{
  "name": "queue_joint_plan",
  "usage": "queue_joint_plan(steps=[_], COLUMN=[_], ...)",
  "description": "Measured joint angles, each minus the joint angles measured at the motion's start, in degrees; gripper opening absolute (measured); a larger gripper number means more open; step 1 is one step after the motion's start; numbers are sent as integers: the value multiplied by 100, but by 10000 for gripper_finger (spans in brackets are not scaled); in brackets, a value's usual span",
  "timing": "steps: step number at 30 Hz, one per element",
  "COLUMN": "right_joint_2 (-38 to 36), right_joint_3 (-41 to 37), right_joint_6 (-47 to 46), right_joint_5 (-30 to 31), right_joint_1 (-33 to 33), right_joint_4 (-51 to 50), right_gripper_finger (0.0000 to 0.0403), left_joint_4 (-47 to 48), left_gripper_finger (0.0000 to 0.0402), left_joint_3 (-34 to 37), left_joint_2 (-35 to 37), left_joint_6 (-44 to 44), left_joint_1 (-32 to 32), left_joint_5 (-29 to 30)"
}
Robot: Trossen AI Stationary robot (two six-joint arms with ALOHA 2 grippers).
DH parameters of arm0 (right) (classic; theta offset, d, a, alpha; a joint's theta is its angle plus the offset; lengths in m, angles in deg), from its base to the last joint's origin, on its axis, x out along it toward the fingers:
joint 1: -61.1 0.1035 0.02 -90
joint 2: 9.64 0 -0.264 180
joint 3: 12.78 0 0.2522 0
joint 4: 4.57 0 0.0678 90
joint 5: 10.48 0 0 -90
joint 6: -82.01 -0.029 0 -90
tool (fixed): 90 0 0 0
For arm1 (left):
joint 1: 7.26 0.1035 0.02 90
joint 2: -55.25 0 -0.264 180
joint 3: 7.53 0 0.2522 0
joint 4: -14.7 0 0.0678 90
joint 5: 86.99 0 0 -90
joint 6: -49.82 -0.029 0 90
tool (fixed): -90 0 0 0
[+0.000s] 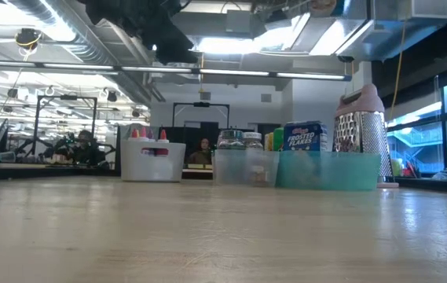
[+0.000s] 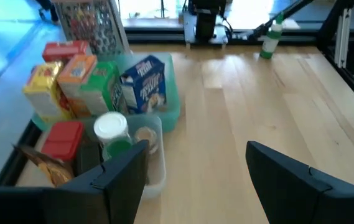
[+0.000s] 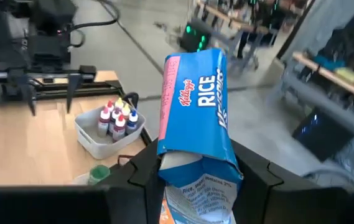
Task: Pick & Place Kitchen Items
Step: Put the light blue cereal box into the green bin
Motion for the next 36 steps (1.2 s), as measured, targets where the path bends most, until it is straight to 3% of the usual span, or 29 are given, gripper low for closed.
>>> queue_joint_plan(steps=[5,8,10,16,25,29,36], right_joint_2=[994,1493,1740,1575,-272,-672,-718], right_joint_3=[1434,1629,1473,186,-2843,-3682,-4284], right_joint_6=[-285,-433,-576,-1125,-2114,-2429,-2990], right_joint_5=[-1462,-2541,-2812,-2815,-2772,-1951,-541], right_joint_1=[-1419,-2204,-2493,-2471,-2002,-1484,-730], right_joint_4=[-1303,-2043,-2230,-1271,879,1439,1767], right_gripper_finger=[139,139,139,139,139,139,139], left_joint_4=[345,592,712,1021,1217,1205,1206], left_gripper_finger=[263,263,263,263,263,263,263], left_joint_3=[0,0,0,0,0,0,0], left_joint_2=[0,0,0,0,0,0,0], left_joint_6=[-54,-216,-228,-219,-782,-911,-920], left_joint_1=[2,4,9,26,52,189,359], left_joint_5=[2,2,1,4,20,24,-5])
